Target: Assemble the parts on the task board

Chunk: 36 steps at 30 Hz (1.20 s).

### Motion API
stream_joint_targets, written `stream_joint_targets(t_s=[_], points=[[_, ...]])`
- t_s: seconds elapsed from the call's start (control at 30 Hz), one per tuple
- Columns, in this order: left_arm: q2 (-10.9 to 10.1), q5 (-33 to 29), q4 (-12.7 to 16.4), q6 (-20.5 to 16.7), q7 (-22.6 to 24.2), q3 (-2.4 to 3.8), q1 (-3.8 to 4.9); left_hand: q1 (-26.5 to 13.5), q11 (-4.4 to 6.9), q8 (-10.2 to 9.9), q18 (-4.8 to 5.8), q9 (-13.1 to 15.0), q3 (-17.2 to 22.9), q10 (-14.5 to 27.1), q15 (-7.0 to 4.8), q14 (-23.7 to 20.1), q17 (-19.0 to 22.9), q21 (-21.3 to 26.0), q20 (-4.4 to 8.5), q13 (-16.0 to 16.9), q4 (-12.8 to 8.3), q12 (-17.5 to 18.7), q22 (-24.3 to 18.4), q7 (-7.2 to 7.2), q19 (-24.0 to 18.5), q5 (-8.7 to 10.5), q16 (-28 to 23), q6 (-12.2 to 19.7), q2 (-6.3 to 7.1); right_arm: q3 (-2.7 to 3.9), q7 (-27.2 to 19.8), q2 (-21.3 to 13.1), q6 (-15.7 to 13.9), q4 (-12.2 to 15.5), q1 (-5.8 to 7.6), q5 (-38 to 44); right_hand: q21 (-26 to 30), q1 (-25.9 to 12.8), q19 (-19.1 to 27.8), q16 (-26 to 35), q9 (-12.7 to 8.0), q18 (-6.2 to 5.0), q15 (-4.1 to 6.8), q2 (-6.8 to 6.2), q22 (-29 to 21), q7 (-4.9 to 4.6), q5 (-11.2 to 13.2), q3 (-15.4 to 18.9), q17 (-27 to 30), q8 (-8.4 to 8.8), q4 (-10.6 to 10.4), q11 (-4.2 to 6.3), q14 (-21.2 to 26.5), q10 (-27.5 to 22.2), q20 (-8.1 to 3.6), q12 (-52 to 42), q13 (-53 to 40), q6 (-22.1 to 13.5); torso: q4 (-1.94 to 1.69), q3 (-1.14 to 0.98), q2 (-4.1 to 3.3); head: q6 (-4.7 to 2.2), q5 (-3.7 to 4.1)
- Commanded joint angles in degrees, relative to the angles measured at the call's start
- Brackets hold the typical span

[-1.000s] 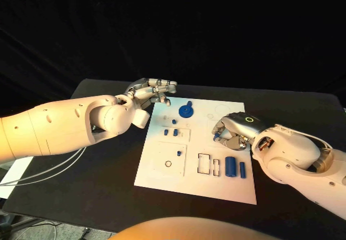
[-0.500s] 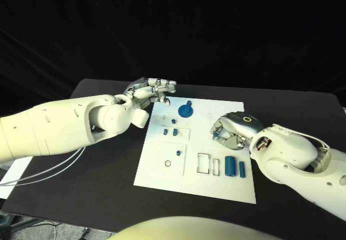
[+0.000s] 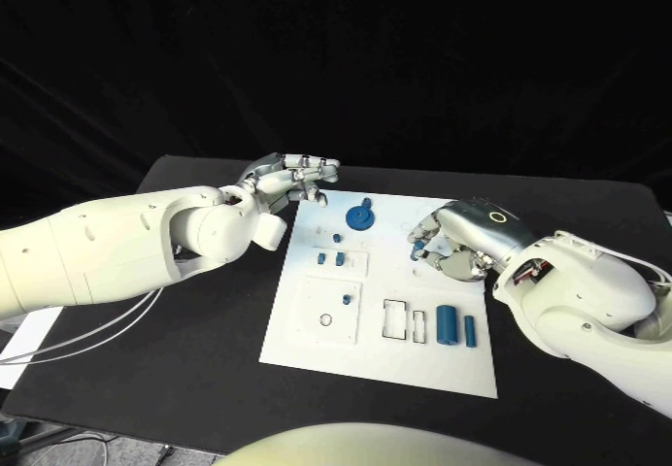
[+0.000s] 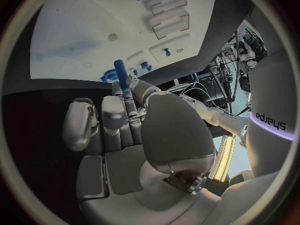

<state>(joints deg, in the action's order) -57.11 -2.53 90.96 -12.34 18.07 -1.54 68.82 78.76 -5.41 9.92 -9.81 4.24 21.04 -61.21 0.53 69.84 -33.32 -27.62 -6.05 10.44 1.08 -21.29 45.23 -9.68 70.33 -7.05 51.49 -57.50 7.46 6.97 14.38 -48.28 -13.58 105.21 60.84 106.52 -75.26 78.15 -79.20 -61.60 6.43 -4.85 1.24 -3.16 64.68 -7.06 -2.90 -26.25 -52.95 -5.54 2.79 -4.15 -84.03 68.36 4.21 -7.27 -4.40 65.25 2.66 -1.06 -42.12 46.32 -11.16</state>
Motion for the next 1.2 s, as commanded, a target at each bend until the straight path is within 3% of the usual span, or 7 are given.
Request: stream_joint_targets(t_s=[0.03,0.27,0.4,0.5,0.87,1.03,1.2], points=[[0.1,0.4,0.1,1.2,0.4,0.01,0.0,0.1,0.04,0.3,-0.54,0.0,-0.3,0.5,0.1,-0.5,0.1,0.4,-0.15,0.1,0.1,-0.4,-0.1,-0.07,0.1,-0.15,0.2,0.4,-0.49,0.06,-0.3,0.5,-1.8,1.4,0.08,-2.2,-0.4,0.5,-0.4,-0.3,0.0,-0.21,0.25,0.06,0.1,-0.01,-0.2,-0.3,0.0,-0.17,0.1,0.79,-0.9,1.0,0.15,0.0,0.0,0.5,0.02,-0.1,-0.09,-0.08,-0.13],[0.3,0.4,0.1,1.3,0.5,0.01,0.0,0.1,0.04,0.3,-0.54,0.0,-0.3,0.5,0.1,-0.5,0.1,0.4,-0.15,0.1,0.1,-0.4,-0.1,-0.07,0.1,-0.15,0.2,0.4,-0.49,0.04,-1.7,3.8,-2.5,3.1,-1.1,-4.3,-0.3,0.6,-0.3,-0.3,0.0,-0.23,0.24,0.06,-0.1,-0.1,-0.2,-0.4,0.0,-0.11,0.2,0.75,-0.9,1.0,0.15,0.1,0.0,0.5,-0.06,-0.02,-0.09,0.04,-0.73],[0.5,0.4,0.0,1.3,0.5,0.01,0.0,0.1,0.04,0.3,-0.54,0.0,-0.3,0.5,0.1,-0.5,0.1,0.4,-0.15,0.1,0.1,-0.4,-0.1,-0.07,0.1,-0.15,0.2,0.4,-0.49,-0.07,-2.7,6.9,-2.6,2.8,-2.76,-5.0,-0.3,0.7,-0.3,-0.3,0.0,-0.25,0.2,0.06,-0.2,-0.22,-0.3,-0.5,0.0,-0.03,0.3,0.68,-0.9,1.0,0.15,0.3,0.0,0.4,-0.13,-0.02,-0.17,0.35,-1.49],[0.6,0.4,0.0,1.3,0.6,0.01,0.0,0.1,0.04,0.3,-0.54,0.0,-0.3,0.5,0.1,-0.5,0.1,0.4,-0.15,0.1,0.1,-0.4,-0.1,-0.07,0.1,-0.15,0.2,0.4,-0.49,-0.25,-3.5,9.1,-2.6,1.9,-4.01,-5.1,-0.2,0.8,-0.3,-0.3,0.0,-0.26,0.18,0.05,-0.2,-0.27,-0.3,-0.6,0.0,0.01,0.4,0.64,-0.9,1.0,0.16,0.4,0.0,0.4,-0.06,0.0,-0.13,0.61,-2.39],[1.2,0.4,-0.2,1.2,0.7,0.02,0.0,0.1,0.04,0.3,-0.54,0.0,-0.3,0.5,0.1,-0.5,0.1,0.4,-0.15,0.1,0.1,-0.4,-0.1,-0.07,0.1,-0.15,0.2,0.4,-0.49,-1.31,-5.9,15.4,-2.6,-3.0,-8.47,-5.0,-0.2,1.0,-0.2,-0.4,0.0,-0.28,0.1,0.02,-0.4,-0.44,-0.5,-0.8,-0.1,0.15,0.6,0.53,-0.9,1.0,0.2,0.6,0.0,0.3,-0.04,-0.07,-0.19,1.49,-3.77],[1.4,0.4,-0.2,1.3,0.7,0.02,0.0,0.1,0.04,0.3,-0.54,0.0,-0.3,0.5,0.1,-0.5,0.1,0.4,-0.15,0.1,0.1,-0.4,-0.1,-0.07,0.1,-0.15,0.2,0.4,-0.49,-1.7,-6.6,16.7,-2.2,-4.8,-9.57,-5.2,-0.1,1.0,-0.2,-0.5,0.0,-0.31,0.08,0.01,-0.5,-0.48,-0.6,-0.8,-0.1,0.18,0.7,0.5,-0.9,1.0,0.21,0.7,0.0,0.2,-0.14,-0.02,-0.18,1.79,-4.04],[1.5,0.4,-0.2,1.3,0.8,0.02,0.0,0.1,0.04,0.3,-0.54,0.0,-0.3,0.5,0.1,-0.5,0.1,0.4,-0.15,0.1,0.1,-0.4,-0.1,-0.07,0.1,-0.15,0.2,0.4,-0.49,-2.12,-6.9,17.2,-1.2,-6.2,-10.06,-5.5,-0.1,1.0,-0.2,-0.5,0.0,-0.31,0.07,0.0,-0.5,-0.5,-0.6,-0.8,-0.1,0.2,0.7,0.48,-0.9,1.0,0.22,0.7,0.0,0.2,0.0,-0.02,-0.11,2.02,-4.38]])
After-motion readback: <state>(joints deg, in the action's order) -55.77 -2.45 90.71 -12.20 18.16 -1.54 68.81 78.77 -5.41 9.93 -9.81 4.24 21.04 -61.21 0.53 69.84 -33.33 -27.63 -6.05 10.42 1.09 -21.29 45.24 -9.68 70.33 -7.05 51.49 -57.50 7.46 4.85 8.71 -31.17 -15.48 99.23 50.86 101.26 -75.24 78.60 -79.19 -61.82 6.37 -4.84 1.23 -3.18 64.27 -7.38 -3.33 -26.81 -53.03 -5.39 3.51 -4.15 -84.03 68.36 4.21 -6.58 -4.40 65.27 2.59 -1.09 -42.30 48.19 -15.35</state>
